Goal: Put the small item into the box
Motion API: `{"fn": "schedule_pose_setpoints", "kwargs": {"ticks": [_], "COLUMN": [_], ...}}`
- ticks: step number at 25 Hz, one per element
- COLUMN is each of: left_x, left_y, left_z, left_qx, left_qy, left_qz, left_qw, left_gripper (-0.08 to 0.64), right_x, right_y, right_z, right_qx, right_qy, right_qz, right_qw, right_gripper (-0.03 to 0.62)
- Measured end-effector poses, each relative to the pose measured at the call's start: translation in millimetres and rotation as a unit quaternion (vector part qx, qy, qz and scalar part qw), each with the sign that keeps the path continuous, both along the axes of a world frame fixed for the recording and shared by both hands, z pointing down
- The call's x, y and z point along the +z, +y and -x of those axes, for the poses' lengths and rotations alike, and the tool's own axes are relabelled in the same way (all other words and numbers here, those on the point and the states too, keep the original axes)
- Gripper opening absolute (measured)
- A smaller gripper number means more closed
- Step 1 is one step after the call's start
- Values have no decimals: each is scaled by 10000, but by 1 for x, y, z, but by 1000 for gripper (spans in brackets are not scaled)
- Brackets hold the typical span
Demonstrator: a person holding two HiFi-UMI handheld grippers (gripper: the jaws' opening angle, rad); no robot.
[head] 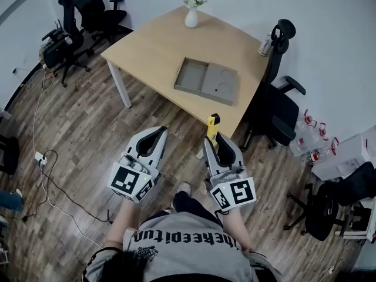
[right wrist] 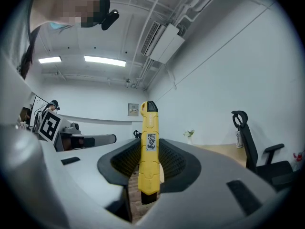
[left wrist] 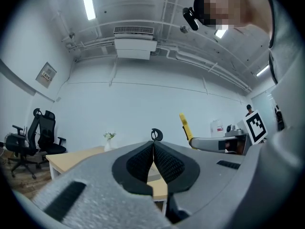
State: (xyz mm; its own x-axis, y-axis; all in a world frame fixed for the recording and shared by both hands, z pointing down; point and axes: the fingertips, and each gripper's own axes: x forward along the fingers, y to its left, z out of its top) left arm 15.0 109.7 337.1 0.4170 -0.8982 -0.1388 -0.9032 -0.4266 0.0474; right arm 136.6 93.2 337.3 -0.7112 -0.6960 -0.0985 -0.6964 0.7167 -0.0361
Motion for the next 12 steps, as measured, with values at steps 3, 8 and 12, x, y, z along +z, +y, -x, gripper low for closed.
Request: {"fn": "schedule_pose_setpoints", "kwargs": {"ticks": [3,8,12], "left_x": [-2,-5,-6], "left_y": [-24,-61,-86], "left_z": [-3,-5,-10], "left_qx": [-9,-107,-177], "left_qy": [-18,-62,-140], "left_qz": [11,24,29], "left_qw": [10000,9999,9997], "left_gripper": [17,17,17], "right_x": [-2,-3,0], "right_y": [-25,-62,-89], "right_z": [0,-1,-4], "right_qx": [-42,-165,-262], "right_qy": [-23,-109,-176], "right_qz": [9,40,78], "right_qw": [10000,9998,9995], "right_gripper": [120,120,120]}}
